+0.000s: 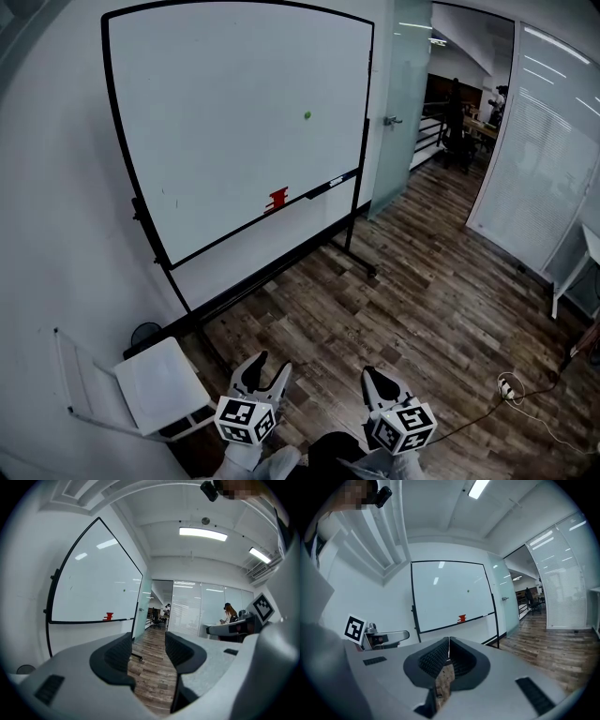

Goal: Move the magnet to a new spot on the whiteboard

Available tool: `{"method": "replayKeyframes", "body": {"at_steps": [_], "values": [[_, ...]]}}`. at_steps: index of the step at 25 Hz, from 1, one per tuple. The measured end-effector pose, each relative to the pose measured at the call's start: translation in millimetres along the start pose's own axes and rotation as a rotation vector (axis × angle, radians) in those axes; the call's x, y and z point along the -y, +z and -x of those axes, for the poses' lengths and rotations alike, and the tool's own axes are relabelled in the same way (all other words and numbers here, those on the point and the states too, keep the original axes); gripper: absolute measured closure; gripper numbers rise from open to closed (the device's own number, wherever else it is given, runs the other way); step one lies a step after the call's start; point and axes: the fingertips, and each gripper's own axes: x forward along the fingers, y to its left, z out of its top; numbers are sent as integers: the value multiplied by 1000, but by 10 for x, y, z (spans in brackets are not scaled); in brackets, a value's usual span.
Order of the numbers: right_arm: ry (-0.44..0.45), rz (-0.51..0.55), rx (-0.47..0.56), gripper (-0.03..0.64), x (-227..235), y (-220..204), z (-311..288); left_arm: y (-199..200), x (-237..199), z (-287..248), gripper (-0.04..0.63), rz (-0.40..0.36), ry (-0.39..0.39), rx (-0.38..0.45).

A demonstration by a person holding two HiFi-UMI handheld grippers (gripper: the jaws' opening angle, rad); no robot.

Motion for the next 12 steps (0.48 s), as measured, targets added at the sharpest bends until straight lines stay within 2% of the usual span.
{"method": "replayKeyframes", "body": {"at_steps": [12], "values": [[-17,-26,-19,589,153,-87,-108,-129,-58,-67,377,8,3,-37]]}}
